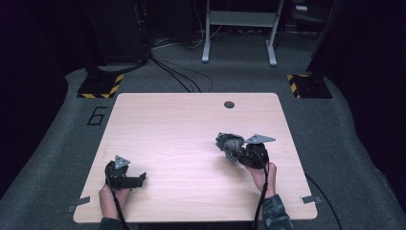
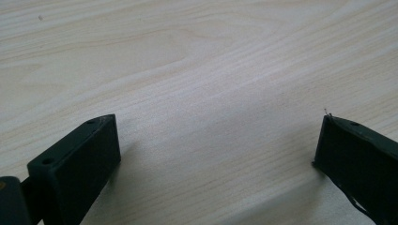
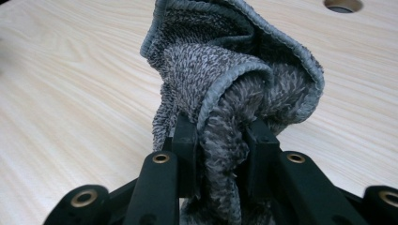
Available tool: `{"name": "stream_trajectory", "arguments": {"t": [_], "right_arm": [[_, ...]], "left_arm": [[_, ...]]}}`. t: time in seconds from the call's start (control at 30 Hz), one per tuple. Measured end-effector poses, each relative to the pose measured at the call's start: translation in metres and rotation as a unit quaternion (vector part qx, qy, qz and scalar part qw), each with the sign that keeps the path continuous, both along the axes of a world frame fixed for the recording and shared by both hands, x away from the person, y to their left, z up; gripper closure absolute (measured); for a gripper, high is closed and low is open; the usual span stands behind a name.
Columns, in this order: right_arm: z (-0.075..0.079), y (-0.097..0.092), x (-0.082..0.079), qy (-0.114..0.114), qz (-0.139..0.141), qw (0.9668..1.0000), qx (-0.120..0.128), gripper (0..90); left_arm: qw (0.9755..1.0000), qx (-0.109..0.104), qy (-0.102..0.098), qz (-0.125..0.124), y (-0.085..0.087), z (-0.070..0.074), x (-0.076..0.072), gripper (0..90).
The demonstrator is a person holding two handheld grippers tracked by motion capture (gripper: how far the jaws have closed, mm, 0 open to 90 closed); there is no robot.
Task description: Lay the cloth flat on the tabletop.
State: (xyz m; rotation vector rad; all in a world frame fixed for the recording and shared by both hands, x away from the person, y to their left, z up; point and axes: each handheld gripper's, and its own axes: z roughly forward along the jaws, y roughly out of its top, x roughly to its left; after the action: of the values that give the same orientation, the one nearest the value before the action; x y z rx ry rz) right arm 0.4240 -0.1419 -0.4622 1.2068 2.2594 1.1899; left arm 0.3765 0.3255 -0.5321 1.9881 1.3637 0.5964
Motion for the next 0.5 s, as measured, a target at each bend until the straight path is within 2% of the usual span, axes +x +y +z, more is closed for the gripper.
{"name": "stream_trajectory", "arguments": {"t": [0.23, 0.33, 0.5], "right_arm": [[0.001, 0.016, -0.009, -0.002, 0.022, 0.9997, 0.0, 70.0], [-0.001, 0.029, -0.013, 0.001, 0.047, 0.9989, 0.002, 69.8], [-0.004, 0.043, -0.019, 0.005, 0.067, 0.9978, 0.0, 69.6]], "left_arm": [[1.0, 0.0, 0.0, 0.0, 0.0, 0.0, 0.0, 0.2], [1.0, 0.0, 0.0, 0.0, 0.0, 0.0, 0.0, 0.2], [1.0, 0.0, 0.0, 0.0, 0.0, 0.0, 0.0, 0.2]]}}
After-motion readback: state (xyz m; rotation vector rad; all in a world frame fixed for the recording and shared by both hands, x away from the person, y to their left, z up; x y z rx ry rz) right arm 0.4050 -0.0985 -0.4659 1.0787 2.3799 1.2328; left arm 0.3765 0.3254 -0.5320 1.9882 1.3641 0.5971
